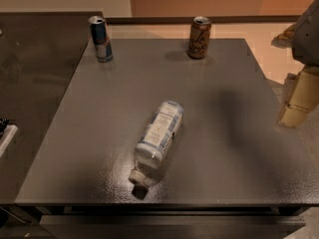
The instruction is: Place blue plastic bottle upright
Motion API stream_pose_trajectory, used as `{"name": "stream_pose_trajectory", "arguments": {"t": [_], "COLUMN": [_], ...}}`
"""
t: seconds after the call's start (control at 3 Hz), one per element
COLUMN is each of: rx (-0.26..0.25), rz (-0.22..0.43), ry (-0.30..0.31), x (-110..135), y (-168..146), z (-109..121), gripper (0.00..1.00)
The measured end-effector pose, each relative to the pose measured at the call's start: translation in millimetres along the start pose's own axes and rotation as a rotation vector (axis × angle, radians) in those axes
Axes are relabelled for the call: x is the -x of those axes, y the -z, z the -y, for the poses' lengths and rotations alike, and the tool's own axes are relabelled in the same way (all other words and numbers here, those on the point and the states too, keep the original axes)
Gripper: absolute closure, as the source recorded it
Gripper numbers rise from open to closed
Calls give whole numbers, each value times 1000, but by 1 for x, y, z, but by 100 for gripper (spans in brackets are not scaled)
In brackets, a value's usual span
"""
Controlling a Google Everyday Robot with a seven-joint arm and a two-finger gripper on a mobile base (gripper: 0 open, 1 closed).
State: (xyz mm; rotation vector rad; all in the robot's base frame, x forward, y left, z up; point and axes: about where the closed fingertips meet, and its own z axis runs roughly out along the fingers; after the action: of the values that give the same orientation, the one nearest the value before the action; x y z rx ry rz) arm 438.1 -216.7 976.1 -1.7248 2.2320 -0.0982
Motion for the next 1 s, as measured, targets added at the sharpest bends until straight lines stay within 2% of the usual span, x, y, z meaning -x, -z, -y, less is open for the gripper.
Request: {"name": "stream_pose_trajectory", "arguments": {"t": [0.33, 0.67, 1.0], "rx": [0, 14, 31], "rz": [0, -2, -9], "ry": [0, 85, 218], "x": [0, 9, 25], "y": [0, -11, -27], "z": [0, -8, -18], "gripper": [0, 0, 0]}}
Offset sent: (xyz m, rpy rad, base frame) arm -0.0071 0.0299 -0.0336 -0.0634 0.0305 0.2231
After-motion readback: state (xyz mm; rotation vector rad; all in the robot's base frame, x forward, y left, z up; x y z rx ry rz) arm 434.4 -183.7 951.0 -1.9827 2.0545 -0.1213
